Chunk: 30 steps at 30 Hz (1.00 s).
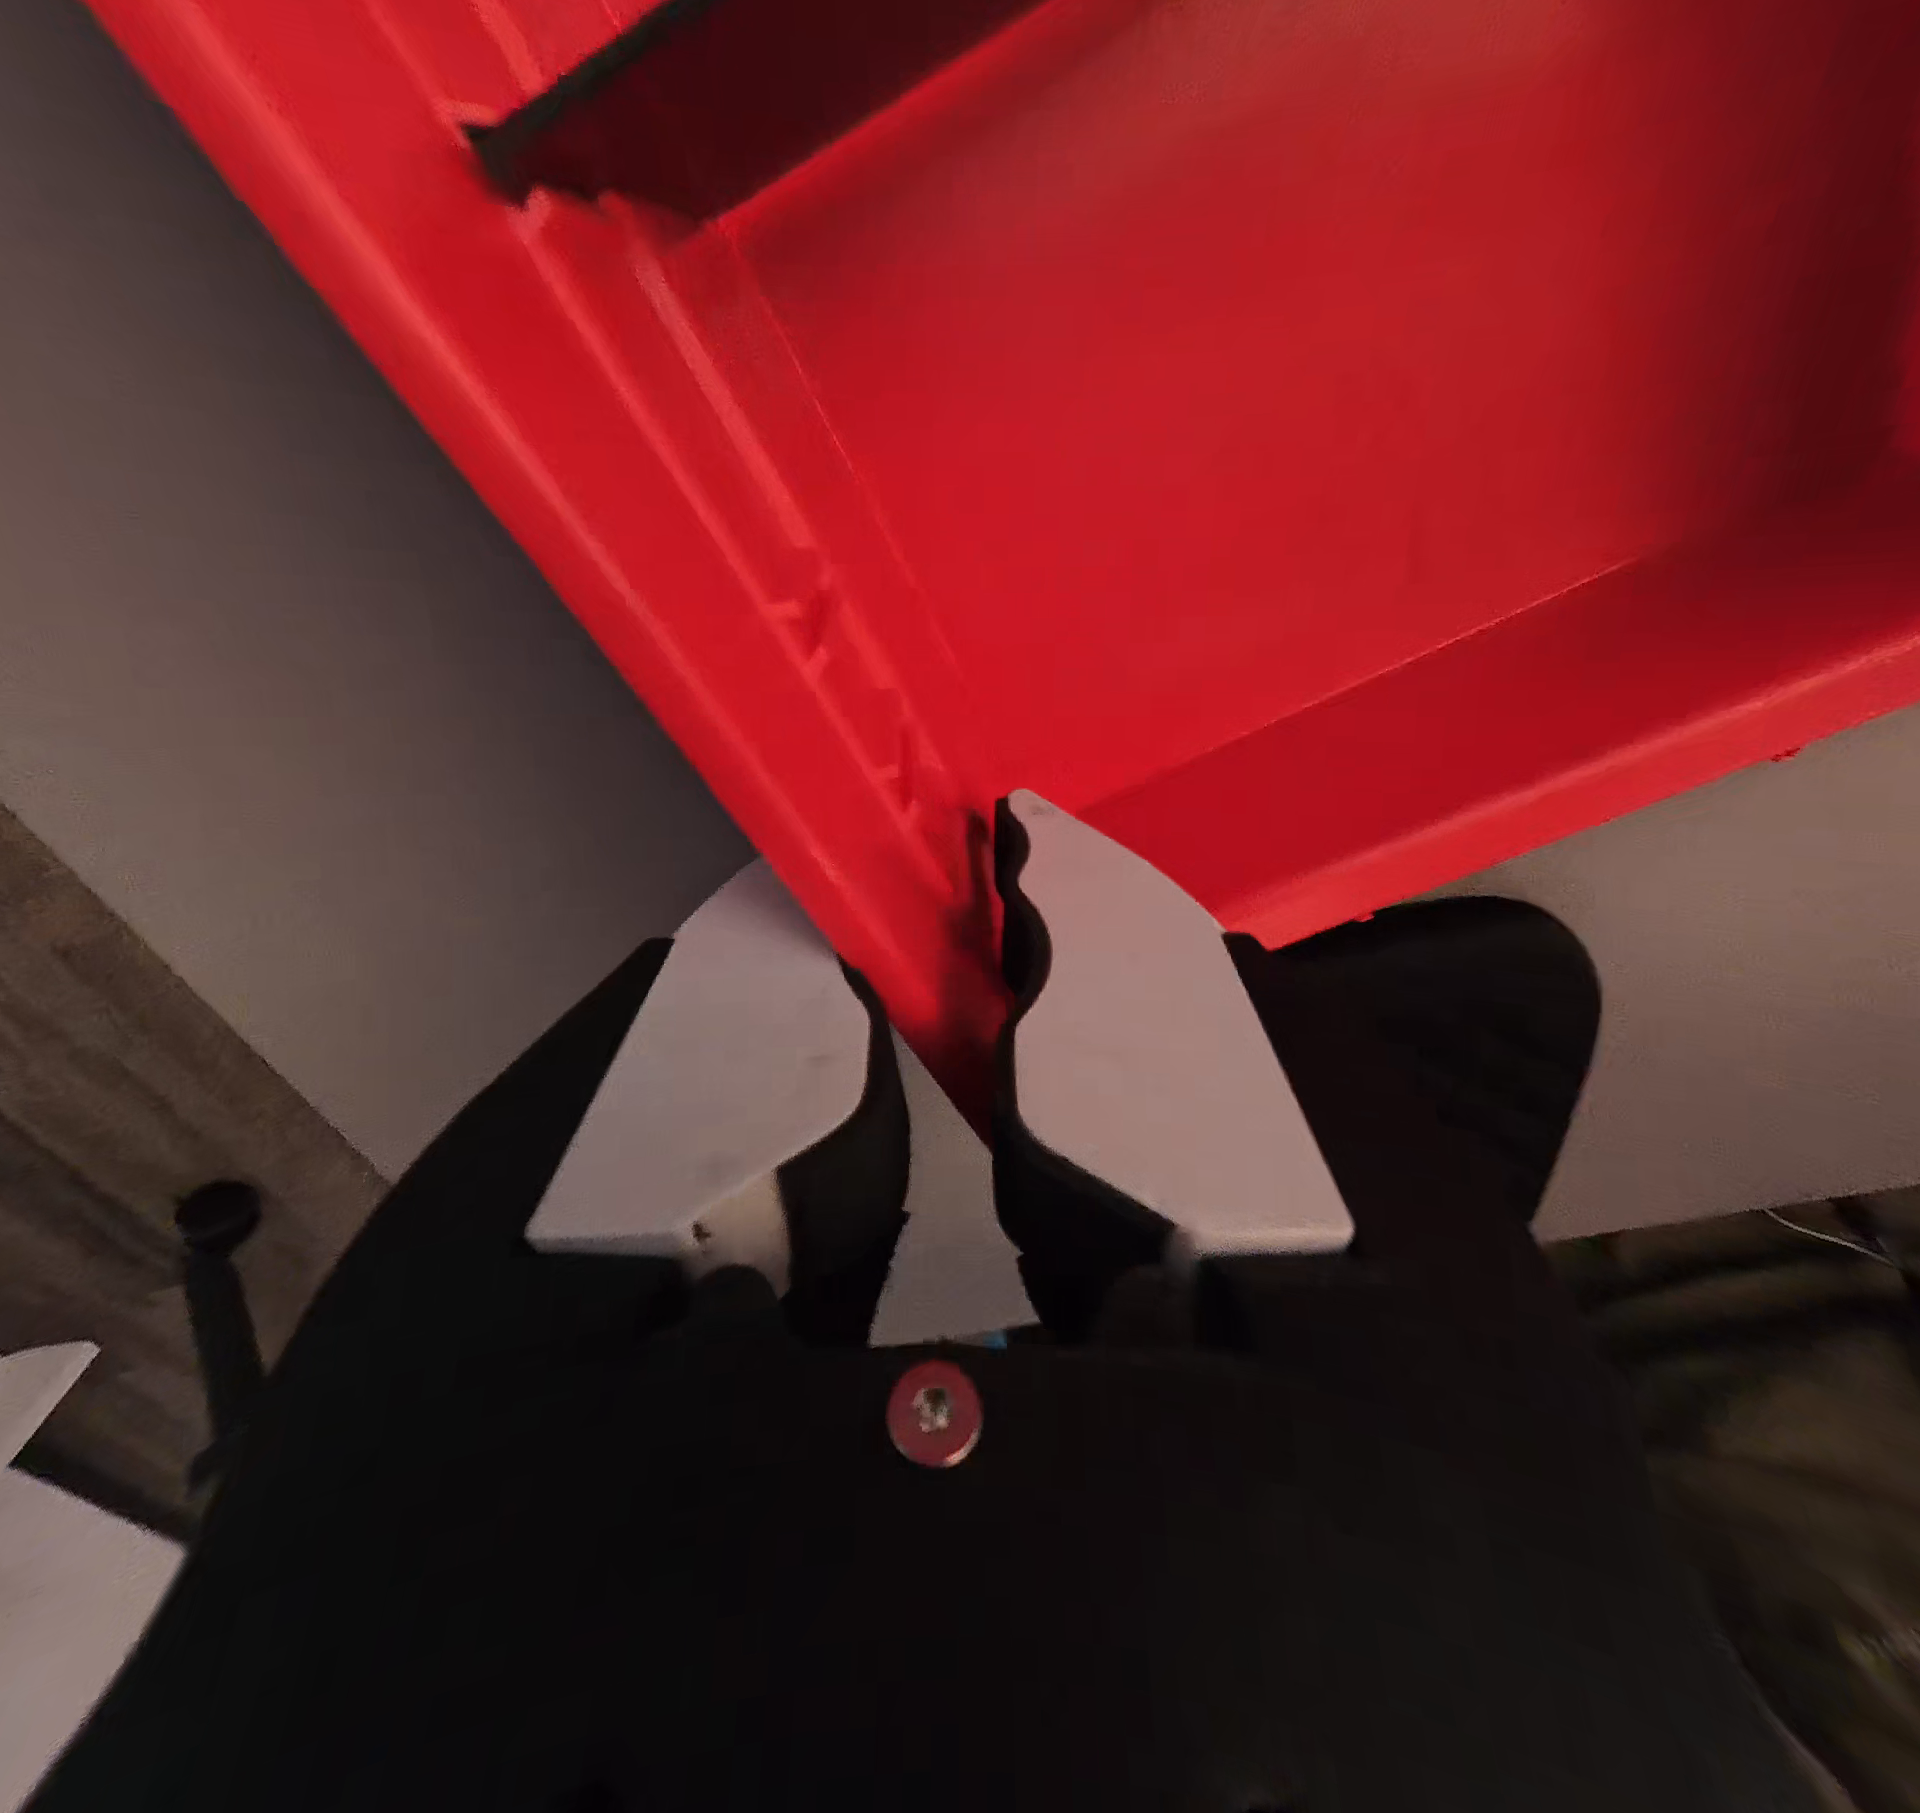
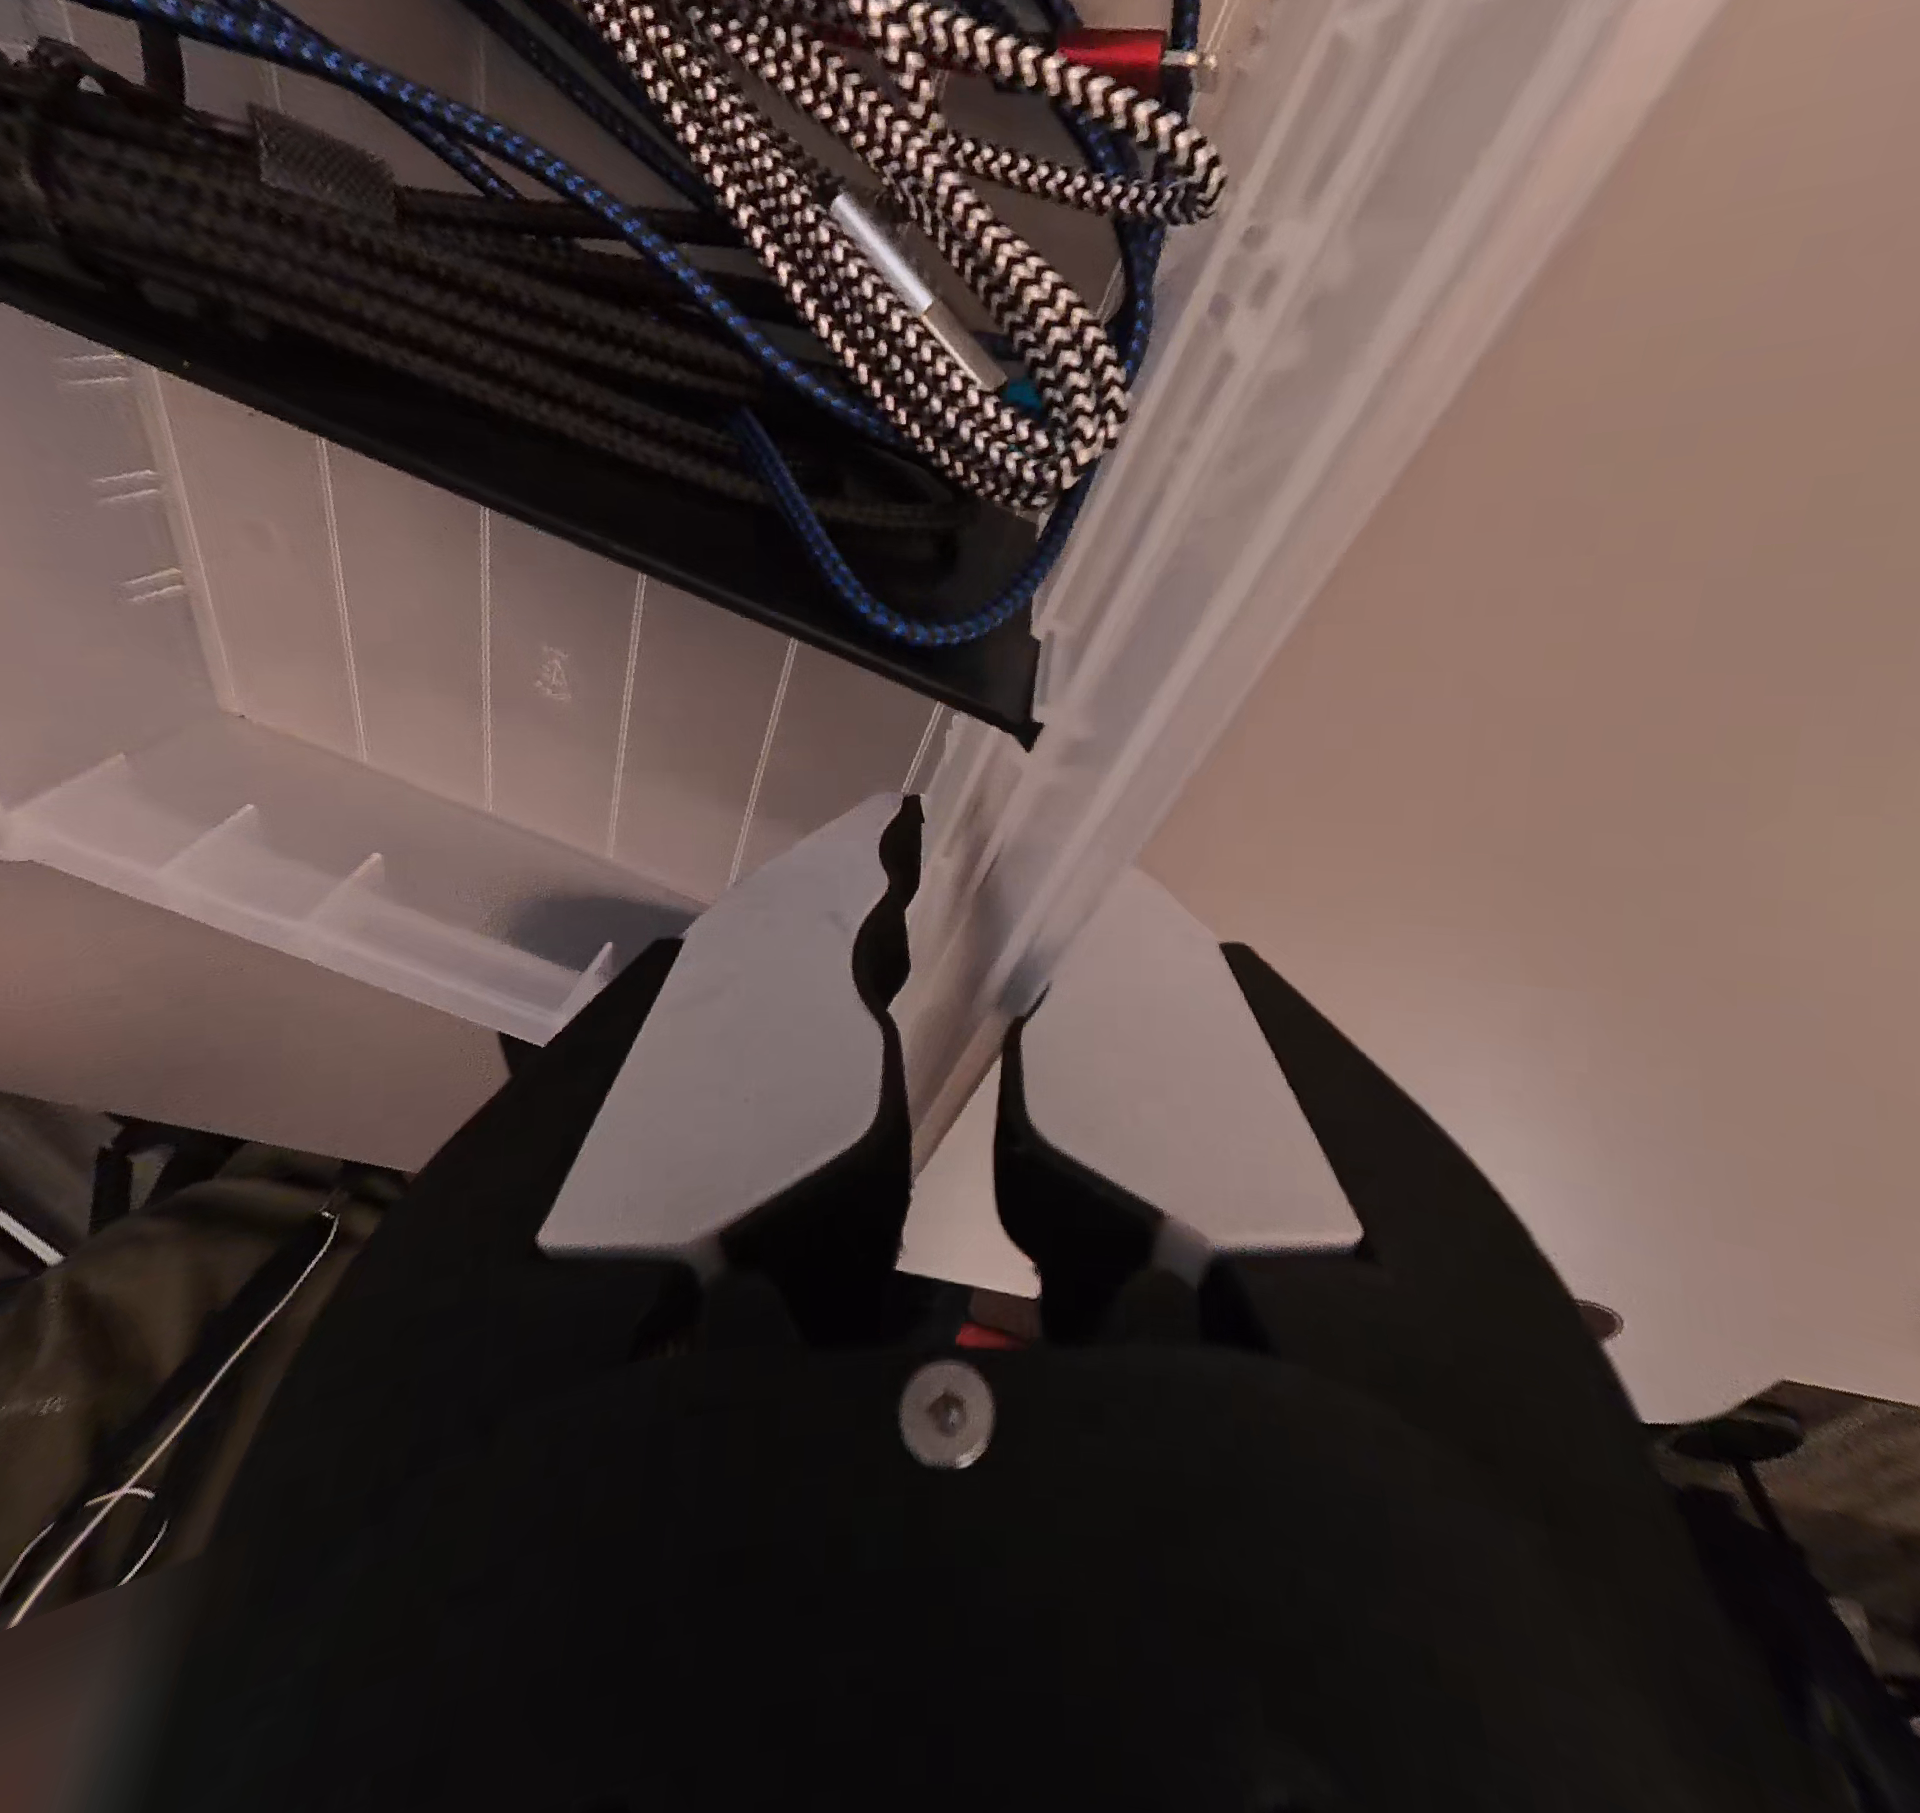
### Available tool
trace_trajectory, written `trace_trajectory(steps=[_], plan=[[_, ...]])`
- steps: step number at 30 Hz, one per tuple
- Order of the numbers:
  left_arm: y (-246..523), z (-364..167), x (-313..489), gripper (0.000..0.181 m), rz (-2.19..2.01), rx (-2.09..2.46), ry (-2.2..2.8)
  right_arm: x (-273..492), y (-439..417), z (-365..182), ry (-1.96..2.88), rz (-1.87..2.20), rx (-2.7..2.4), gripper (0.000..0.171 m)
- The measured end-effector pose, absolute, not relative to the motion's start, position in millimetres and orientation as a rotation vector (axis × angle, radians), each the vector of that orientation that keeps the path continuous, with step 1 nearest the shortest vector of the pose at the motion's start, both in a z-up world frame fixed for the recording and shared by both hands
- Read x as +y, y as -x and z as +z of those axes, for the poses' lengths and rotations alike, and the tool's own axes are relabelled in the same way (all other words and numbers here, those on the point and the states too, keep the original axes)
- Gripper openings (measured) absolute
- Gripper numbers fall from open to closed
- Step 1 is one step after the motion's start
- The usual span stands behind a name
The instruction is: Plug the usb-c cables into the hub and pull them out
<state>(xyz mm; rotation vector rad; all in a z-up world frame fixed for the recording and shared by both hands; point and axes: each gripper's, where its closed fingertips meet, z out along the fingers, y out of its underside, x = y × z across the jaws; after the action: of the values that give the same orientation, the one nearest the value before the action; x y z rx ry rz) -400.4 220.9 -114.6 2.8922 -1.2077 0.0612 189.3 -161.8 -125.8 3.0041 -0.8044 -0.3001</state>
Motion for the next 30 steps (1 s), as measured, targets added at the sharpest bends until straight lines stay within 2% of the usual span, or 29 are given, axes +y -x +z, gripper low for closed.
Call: trace_trajectory(steps=[16,23,27,30], plan=[[315.9,-115.0,158.1,0.032,-0.193,-1.544,-2.627,-88.8,-145.8,-127.7,-3.104,-0.122,-0.407,0.017],[308.2,-115.1,154.2,0.031,-0.135,-1.592,-2.599,-79.6,-142.3,-125.2,-3.137,-0.037,-0.312,0.027],[305.3,-103.6,152.7,0.027,-0.022,-1.636,-2.616,-71.2,-158.7,-85.6,-3.277,0.233,-0.473,0.031],[301.6,-82.0,153.1,0.028,0.107,-1.717,-2.665,-52.4,-142.8,-17.7,-3.514,0.585,-0.448,0.034]])
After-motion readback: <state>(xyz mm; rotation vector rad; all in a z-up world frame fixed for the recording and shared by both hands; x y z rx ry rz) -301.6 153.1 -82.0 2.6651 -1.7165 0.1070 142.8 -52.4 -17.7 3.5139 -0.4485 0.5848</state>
